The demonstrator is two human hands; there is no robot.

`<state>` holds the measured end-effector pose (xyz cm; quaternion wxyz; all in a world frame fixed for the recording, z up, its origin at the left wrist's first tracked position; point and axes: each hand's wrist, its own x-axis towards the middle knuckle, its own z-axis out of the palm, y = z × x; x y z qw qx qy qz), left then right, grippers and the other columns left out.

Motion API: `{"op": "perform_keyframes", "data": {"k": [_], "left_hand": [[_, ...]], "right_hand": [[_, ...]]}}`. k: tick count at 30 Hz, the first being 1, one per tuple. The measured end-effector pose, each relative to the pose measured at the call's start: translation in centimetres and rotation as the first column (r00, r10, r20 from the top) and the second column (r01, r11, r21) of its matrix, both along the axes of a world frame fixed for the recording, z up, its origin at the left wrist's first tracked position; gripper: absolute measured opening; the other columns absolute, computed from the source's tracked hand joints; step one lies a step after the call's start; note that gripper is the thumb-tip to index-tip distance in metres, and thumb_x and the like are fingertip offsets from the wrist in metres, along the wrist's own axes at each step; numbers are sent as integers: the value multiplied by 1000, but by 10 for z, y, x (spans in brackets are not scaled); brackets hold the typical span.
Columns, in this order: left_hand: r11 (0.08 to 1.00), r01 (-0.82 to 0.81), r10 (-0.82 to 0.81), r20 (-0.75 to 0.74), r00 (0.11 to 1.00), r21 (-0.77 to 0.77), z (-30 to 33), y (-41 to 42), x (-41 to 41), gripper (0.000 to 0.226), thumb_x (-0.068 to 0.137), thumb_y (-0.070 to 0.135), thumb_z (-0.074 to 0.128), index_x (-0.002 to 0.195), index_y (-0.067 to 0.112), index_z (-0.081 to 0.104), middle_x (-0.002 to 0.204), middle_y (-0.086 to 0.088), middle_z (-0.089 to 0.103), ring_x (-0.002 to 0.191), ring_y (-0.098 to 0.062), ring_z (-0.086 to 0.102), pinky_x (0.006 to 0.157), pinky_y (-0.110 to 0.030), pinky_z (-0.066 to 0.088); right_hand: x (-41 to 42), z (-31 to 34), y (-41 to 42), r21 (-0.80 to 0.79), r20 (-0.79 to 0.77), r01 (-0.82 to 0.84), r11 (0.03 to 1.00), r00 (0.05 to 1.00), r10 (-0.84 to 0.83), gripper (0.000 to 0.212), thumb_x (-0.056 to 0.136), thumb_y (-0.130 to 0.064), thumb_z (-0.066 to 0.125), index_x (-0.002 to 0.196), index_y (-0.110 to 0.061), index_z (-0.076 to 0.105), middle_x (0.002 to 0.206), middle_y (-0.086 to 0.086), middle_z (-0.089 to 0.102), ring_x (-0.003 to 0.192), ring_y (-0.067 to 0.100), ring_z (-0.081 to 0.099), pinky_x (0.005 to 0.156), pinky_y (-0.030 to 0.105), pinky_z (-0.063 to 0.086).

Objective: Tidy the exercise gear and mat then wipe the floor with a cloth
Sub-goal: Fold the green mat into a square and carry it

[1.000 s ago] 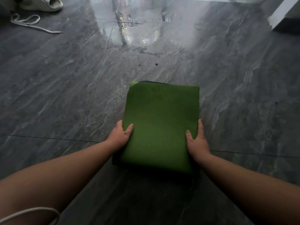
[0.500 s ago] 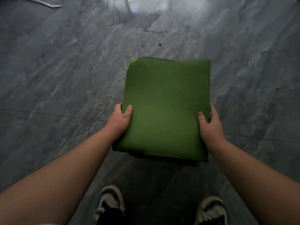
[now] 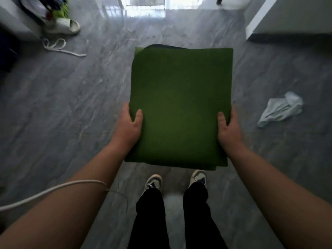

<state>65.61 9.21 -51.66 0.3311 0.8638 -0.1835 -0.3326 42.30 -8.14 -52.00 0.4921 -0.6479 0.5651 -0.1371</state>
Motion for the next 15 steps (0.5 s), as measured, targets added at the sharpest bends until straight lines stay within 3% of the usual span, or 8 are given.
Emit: {"op": "perform_keyframes", "data": {"k": [4,7,11,15], "left_hand": [[982,152,-144,73,987,-109,128,-23,-18,51,101,35,46,149,23,32,139,-6,51,120,-21,52,104,-36,39],[951,262,-255,66,965,-164,202,-37,-37,56,102,34,46,152,27,24,144,-6,47,125,-27,51,106,-41,40],[890,397,-402,24,915,-226,271,-57,-74,52,102,31,47,151,24,28,128,5,48,113,-19,53,96,-34,41],[791,550,-566,18,824,-269,306,-85,-120,50,99,36,50,146,34,32,128,-1,60,106,-24,63,97,-47,51]], "right_hand": [[-36,127,14,-101,-15,111,989,993,-113,47,105,-33,41,149,-22,33,132,-8,47,117,8,44,96,22,33],[-69,205,29,-154,-26,228,961,972,-235,50,104,-36,41,152,-21,31,145,4,47,130,21,45,104,28,33],[-125,280,56,-294,-77,362,885,914,-399,49,102,-38,45,146,-18,40,140,9,51,131,28,46,111,38,32],[-184,307,84,-233,4,591,772,795,-607,50,100,-39,49,145,-19,41,138,7,55,125,27,53,106,43,42]]}}
